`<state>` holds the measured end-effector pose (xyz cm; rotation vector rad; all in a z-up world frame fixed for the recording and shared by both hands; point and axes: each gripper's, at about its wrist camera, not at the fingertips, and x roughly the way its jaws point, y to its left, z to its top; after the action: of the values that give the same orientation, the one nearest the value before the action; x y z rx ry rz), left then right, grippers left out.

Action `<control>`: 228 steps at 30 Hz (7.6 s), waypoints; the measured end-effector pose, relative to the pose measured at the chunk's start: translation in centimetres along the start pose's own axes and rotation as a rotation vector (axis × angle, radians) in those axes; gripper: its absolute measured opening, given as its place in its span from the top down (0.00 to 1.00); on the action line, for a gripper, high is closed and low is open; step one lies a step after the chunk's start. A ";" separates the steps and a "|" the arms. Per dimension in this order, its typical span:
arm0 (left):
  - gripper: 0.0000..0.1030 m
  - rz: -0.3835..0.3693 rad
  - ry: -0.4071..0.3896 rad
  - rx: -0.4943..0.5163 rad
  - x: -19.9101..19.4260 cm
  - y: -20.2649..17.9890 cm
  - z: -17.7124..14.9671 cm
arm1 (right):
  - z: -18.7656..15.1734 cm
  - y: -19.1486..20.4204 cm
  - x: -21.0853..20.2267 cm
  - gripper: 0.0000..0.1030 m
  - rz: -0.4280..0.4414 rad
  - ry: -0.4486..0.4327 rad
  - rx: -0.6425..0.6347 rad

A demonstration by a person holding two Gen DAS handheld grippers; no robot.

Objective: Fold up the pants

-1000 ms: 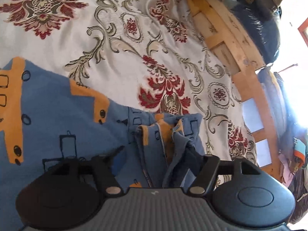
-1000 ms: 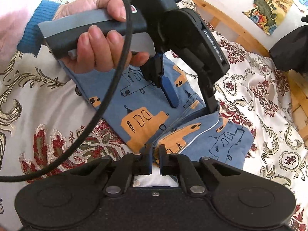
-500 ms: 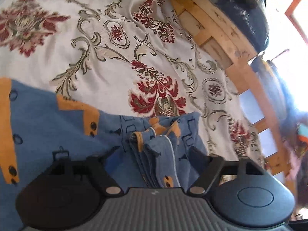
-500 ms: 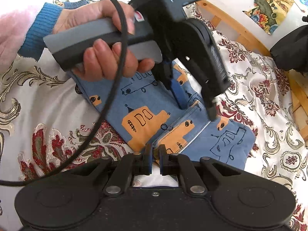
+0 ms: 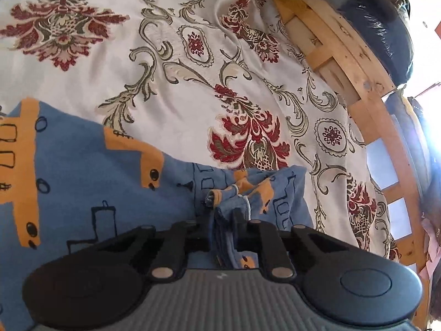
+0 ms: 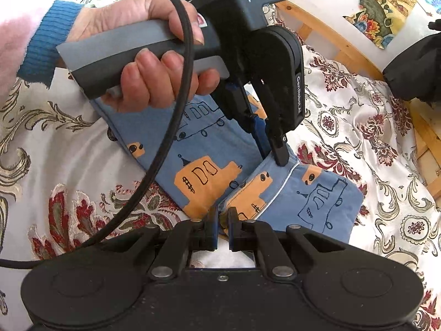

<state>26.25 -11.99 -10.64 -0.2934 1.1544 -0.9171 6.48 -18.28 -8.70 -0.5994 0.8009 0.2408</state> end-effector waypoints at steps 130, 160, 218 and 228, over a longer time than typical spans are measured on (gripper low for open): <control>0.74 0.043 0.008 0.134 1.0 -1.0 0.5 | 0.1 -2.7 -0.5 0.92 -0.097 -0.008 0.355; 0.82 0.165 0.047 0.219 -7.0 2.4 0.5 | 6.6 3.5 -0.4 0.92 0.092 -0.074 0.244; 0.47 0.448 -0.043 0.088 -15.8 5.0 -8.4 | 0.8 -3.6 1.4 0.70 0.003 0.054 0.417; 0.35 0.526 -0.178 0.087 -18.1 1.9 -9.8 | 5.4 -7.9 6.0 0.73 0.073 -0.022 0.388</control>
<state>16.66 5.13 -4.04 0.0060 0.9568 -0.4646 17.08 -21.65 -6.90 -0.2025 0.8225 0.1525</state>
